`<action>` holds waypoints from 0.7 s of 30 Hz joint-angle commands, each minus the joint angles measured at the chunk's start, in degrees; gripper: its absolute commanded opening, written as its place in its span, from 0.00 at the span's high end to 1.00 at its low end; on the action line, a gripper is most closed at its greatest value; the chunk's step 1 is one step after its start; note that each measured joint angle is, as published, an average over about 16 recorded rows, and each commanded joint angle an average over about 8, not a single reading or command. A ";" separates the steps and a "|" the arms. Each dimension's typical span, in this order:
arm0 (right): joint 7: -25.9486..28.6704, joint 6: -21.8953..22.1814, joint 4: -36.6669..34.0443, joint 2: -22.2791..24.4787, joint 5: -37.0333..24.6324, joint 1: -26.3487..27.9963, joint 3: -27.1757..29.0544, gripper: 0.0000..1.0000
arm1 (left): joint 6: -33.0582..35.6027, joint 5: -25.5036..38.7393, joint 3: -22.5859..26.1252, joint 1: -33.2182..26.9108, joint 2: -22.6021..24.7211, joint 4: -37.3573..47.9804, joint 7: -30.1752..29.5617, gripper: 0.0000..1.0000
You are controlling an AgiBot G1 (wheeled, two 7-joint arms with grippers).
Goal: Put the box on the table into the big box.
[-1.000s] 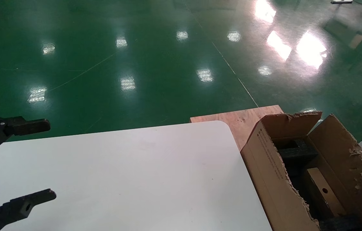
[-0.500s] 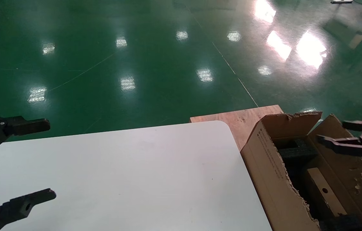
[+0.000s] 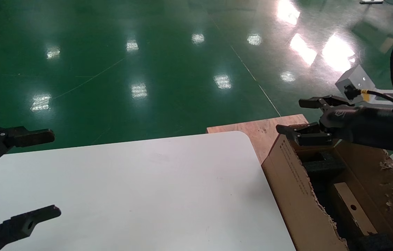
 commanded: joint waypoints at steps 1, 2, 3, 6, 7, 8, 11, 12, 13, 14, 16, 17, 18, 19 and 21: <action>-0.55 0.92 0.84 -1.30 0.80 -0.10 -0.27 0.00 | 0.00 0.00 0.00 0.00 0.00 0.00 0.00 0.00; -0.65 1.13 0.99 -1.60 0.98 -0.13 -0.33 0.00 | -0.01 -0.01 0.00 0.00 0.00 0.01 0.00 0.00; -0.61 1.15 0.91 -1.58 0.98 -0.14 -0.34 0.00 | -0.01 -0.01 0.00 0.00 0.00 0.01 0.00 0.00; -0.47 0.98 0.63 -1.20 0.77 -0.15 -0.32 0.00 | 0.00 -0.01 0.00 0.00 0.00 0.01 0.00 0.00; -0.43 0.90 0.55 -1.07 0.69 -0.15 -0.31 0.00 | 0.00 -0.01 0.00 0.00 0.00 0.01 0.00 0.00; -0.40 0.82 0.47 -0.95 0.62 -0.15 -0.29 0.00 | 0.00 -0.01 0.00 0.00 0.00 0.01 0.00 0.00; -0.29 0.54 0.22 -0.58 0.38 -0.17 -0.15 0.00 | 0.00 -0.01 0.00 0.00 0.00 0.00 0.00 0.00; -0.27 0.44 0.16 -0.52 0.33 -0.24 -0.02 0.00 | 0.00 -0.01 0.00 0.00 0.00 0.00 0.00 0.00; -0.26 0.32 0.11 -0.50 0.28 -0.36 0.16 0.00 | 0.00 -0.01 0.00 0.00 0.00 0.00 0.00 0.00; -0.26 0.16 0.06 -0.54 0.24 -0.58 0.48 0.00 | 0.00 -0.01 0.00 0.00 0.00 0.00 0.00 0.00; -0.33 -0.41 -0.05 -0.89 0.18 -1.54 1.82 0.00 | 0.00 -0.01 0.00 0.00 0.00 0.01 0.00 0.00; -0.40 -0.80 -0.10 -1.17 0.16 -2.24 2.79 0.00 | 0.00 -0.01 0.00 0.00 0.00 0.01 0.00 0.00; -0.50 -1.24 -0.10 -1.63 0.18 -3.13 3.99 0.00 | 0.00 -0.01 0.00 0.00 0.00 0.01 0.00 0.00; -0.60 -1.77 -0.15 -2.08 0.17 -4.14 5.37 0.00 | 0.00 -0.01 0.00 0.00 0.00 0.01 0.01 0.00; -0.84 -3.02 -0.26 -3.15 0.14 -6.48 8.58 0.00 | 0.00 -0.01 0.00 0.00 0.00 0.01 0.01 0.00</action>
